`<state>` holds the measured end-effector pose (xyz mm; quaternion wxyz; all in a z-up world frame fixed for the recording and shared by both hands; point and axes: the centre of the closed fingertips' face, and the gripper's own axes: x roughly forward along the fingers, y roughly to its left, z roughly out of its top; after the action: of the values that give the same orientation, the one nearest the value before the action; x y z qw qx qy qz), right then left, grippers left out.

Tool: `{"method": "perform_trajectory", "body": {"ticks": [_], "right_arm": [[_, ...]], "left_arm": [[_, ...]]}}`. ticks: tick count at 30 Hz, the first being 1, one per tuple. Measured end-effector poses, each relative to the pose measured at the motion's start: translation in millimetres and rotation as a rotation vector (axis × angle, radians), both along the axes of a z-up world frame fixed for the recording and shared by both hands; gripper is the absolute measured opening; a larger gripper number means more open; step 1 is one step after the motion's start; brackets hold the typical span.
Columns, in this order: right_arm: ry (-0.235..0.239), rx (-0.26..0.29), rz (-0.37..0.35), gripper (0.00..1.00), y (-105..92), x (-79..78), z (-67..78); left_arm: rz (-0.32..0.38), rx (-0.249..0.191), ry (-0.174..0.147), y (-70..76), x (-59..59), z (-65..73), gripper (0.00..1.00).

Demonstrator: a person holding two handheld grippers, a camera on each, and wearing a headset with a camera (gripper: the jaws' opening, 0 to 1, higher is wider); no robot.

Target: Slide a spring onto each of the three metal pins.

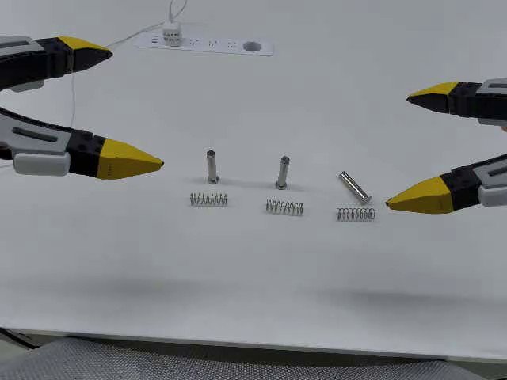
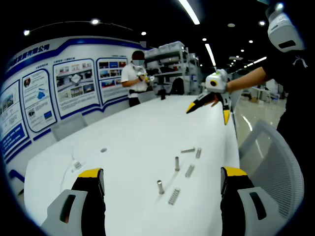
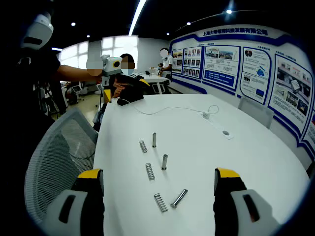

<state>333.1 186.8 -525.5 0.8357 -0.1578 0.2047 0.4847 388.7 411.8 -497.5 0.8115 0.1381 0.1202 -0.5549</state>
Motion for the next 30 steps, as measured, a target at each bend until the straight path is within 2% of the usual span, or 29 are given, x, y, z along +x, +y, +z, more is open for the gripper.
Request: {"method": "perform_trajectory", "body": {"ticks": [4, 7, 9, 16, 23, 26, 30], "right_arm": [[-0.001, 0.002, -0.013, 0.94, -1.6, 0.5, 0.3], [-0.006, 0.002, -0.020, 0.95, -3.5, 1.9, 1.1], [-0.006, 0.007, -0.028, 0.95, -4.6, 2.8, 1.9], [-0.006, 0.017, -0.050, 0.94, -7.5, 1.5, 3.2], [0.007, 0.018, -0.054, 0.94, -8.3, -1.2, -1.3], [0.009, 0.019, -0.053, 0.94, -7.7, -2.2, -1.6], [0.013, 0.033, -0.070, 0.94, -8.1, -0.9, -3.3]], "left_arm": [[-0.006, -0.002, 0.000, -2.8, -3.5, -0.7, 1.00], [-0.033, 0.053, -0.010, -2.8, -7.9, -7.7, 1.00], [-0.037, 0.066, -0.014, -3.3, -8.6, -8.9, 1.00], [-0.020, 0.046, -0.015, -4.9, -6.5, -6.0, 1.00], [-0.028, 0.056, -0.017, -6.6, -12.2, -9.9, 1.00], [-0.023, 0.044, -0.039, -7.1, -13.4, -8.6, 1.00], [-0.030, 0.049, -0.031, -6.5, -15.6, -11.5, 1.00]]}}
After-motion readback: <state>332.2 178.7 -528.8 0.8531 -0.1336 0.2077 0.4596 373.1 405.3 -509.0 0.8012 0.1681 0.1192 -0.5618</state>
